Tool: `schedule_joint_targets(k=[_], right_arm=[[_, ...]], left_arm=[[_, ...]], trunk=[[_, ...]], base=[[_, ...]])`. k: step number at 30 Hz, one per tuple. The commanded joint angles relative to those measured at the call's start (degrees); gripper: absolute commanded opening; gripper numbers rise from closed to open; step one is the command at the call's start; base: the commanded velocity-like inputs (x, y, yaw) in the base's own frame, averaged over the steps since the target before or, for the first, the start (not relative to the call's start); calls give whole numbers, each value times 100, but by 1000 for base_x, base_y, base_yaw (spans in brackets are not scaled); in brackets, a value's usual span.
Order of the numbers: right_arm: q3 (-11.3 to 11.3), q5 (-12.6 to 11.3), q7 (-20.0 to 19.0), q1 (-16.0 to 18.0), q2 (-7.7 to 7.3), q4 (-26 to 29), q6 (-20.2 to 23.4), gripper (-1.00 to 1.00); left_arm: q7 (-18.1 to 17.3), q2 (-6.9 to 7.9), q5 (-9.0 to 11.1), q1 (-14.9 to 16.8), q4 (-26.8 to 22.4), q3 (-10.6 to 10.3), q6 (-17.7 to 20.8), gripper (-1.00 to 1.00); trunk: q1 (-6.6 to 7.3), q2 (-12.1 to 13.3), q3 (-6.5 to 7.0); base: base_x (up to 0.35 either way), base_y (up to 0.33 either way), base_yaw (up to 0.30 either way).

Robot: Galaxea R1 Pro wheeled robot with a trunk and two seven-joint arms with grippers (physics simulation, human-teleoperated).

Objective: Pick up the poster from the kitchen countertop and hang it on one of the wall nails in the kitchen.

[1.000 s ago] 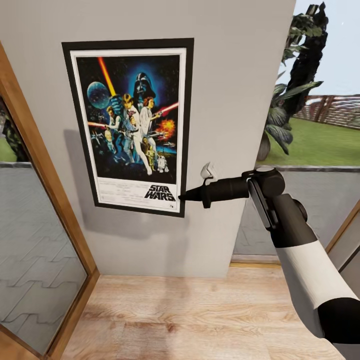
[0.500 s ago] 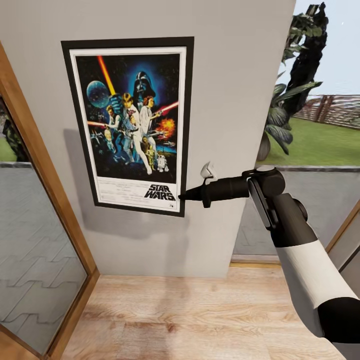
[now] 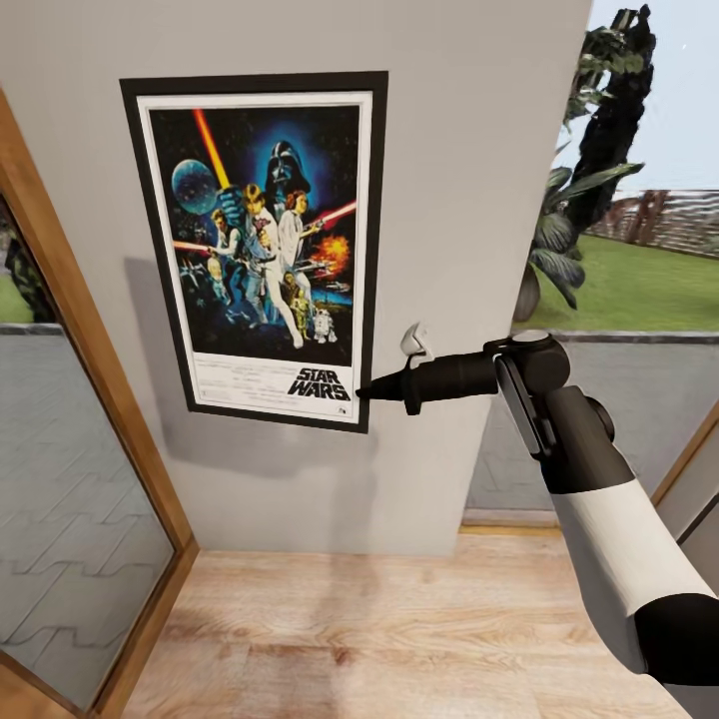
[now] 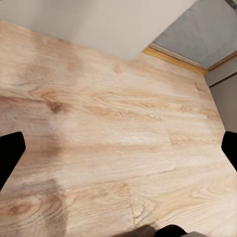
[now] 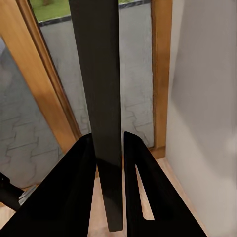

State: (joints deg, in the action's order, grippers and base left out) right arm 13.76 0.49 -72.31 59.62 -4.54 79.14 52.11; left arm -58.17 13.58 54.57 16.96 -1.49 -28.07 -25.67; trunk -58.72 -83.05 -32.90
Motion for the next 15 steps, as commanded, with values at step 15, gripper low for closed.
schedule_joint_targets(k=[15], right_arm=[[4, 2, -20, 40, -3, 5, 53, -100]], left_arm=[[-10, 4, 45, 5, 0, -43, -26, 100]], trunk=[[-1, -3, -6]], base=[[281, 91, 0]])
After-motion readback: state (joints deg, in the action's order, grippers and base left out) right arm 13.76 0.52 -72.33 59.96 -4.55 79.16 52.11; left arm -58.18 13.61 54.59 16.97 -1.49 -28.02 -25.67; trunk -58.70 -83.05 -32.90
